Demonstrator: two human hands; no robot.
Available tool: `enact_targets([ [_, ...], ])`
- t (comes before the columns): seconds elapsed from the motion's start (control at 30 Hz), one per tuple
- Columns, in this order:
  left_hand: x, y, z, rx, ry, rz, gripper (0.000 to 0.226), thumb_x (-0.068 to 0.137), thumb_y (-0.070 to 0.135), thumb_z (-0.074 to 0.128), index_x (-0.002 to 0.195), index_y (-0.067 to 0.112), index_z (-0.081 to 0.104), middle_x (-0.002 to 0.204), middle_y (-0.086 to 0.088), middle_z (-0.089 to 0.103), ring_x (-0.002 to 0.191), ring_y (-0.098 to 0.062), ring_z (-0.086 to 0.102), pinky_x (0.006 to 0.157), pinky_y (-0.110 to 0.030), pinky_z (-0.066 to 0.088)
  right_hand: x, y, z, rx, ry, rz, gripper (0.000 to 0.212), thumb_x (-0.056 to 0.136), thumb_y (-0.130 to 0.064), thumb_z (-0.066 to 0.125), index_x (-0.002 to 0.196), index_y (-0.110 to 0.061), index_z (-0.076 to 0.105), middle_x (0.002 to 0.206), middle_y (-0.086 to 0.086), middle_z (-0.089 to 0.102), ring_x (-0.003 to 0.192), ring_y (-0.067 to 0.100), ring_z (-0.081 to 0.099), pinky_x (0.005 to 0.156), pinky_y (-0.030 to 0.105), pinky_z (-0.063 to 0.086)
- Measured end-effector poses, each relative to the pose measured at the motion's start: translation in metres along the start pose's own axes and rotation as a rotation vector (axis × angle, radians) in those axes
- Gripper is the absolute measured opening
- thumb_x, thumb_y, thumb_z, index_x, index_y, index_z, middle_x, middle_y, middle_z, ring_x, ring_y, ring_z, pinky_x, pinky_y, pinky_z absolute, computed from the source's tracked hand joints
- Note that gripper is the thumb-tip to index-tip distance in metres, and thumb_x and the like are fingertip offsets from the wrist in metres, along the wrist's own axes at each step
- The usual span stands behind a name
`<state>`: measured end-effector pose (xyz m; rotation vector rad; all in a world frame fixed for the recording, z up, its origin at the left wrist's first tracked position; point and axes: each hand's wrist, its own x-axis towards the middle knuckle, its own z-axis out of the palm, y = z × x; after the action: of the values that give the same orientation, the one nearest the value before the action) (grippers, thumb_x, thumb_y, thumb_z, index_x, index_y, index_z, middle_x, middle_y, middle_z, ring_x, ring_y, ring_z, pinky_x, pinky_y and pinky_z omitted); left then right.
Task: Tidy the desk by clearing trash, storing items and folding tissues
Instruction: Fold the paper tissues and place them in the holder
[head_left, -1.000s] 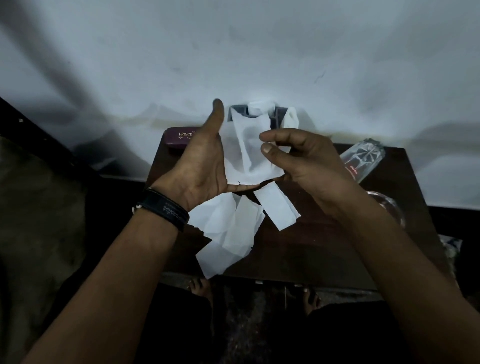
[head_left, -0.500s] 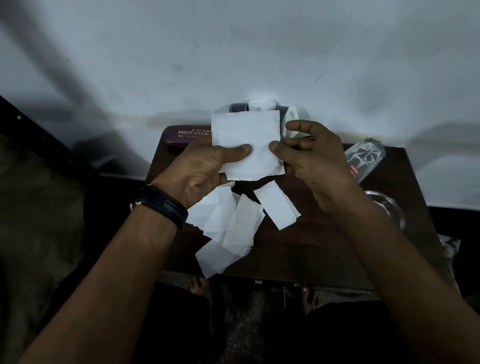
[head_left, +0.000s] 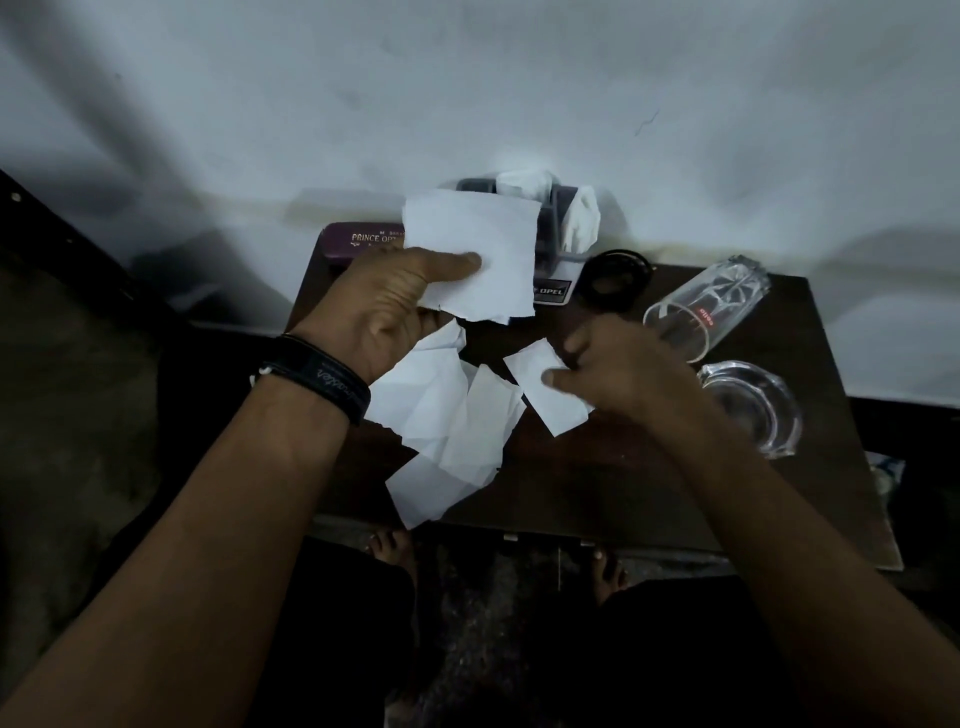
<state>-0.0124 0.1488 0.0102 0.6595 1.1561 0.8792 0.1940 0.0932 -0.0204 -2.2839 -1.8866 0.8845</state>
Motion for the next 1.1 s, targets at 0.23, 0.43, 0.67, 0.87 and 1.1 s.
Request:
enact_targets([
  [0.23,-0.004,-0.002,0.004,0.014,0.031,-0.002,0.039,0.085,0.003,0.079,0.122,0.007,0.072,0.116,-0.008,0.078,0.108,-0.027,0.075,0.095,-0.055,0.059,0.001,-0.008,0.018,-0.053,0.008,0.011,0.032,0.084,-0.018,0.074,0.114,-0.01,0.07,0.117,0.01,0.071,0.106,0.029,0.068,0.087,0.036,0.056],
  [0.43,-0.002,-0.003,0.001,0.108,0.095,0.116,0.035,0.086,0.006,0.079,0.121,0.004,0.072,0.113,-0.009,0.078,0.101,-0.026,0.077,0.085,-0.05,0.063,-0.009,-0.009,-0.029,0.774,0.04,0.031,0.022,0.084,-0.003,0.08,0.101,-0.012,0.071,0.094,0.003,0.07,0.089,0.021,0.072,0.07,0.035,0.065],
  [0.67,-0.006,-0.014,0.017,0.174,-0.001,0.134,0.032,0.086,0.001,0.078,0.118,0.004,0.074,0.11,-0.012,0.079,0.099,-0.028,0.077,0.09,-0.049,0.062,-0.019,-0.03,-0.029,1.026,0.252,-0.325,0.037,0.081,-0.002,0.083,0.114,-0.015,0.075,0.117,0.001,0.075,0.108,0.012,0.072,0.086,0.025,0.06],
  [0.87,-0.006,-0.021,0.032,0.146,0.006,0.153,0.034,0.084,-0.006,0.076,0.117,0.002,0.074,0.109,-0.016,0.078,0.1,-0.033,0.077,0.091,-0.05,0.061,-0.009,-0.035,-0.02,0.987,0.319,-0.329,0.069,0.077,-0.006,0.087,0.135,-0.032,0.061,0.128,-0.005,0.068,0.118,0.012,0.066,0.097,0.04,0.059],
  [1.1,-0.003,-0.022,0.03,0.083,-0.006,0.167,0.034,0.082,-0.001,0.08,0.116,0.0,0.074,0.11,-0.015,0.078,0.101,-0.033,0.076,0.09,-0.055,0.061,-0.012,-0.037,-0.032,1.294,0.237,-0.052,0.057,0.097,-0.025,0.069,0.15,-0.024,0.047,0.121,0.005,0.071,0.107,0.019,0.073,0.08,0.045,0.064],
])
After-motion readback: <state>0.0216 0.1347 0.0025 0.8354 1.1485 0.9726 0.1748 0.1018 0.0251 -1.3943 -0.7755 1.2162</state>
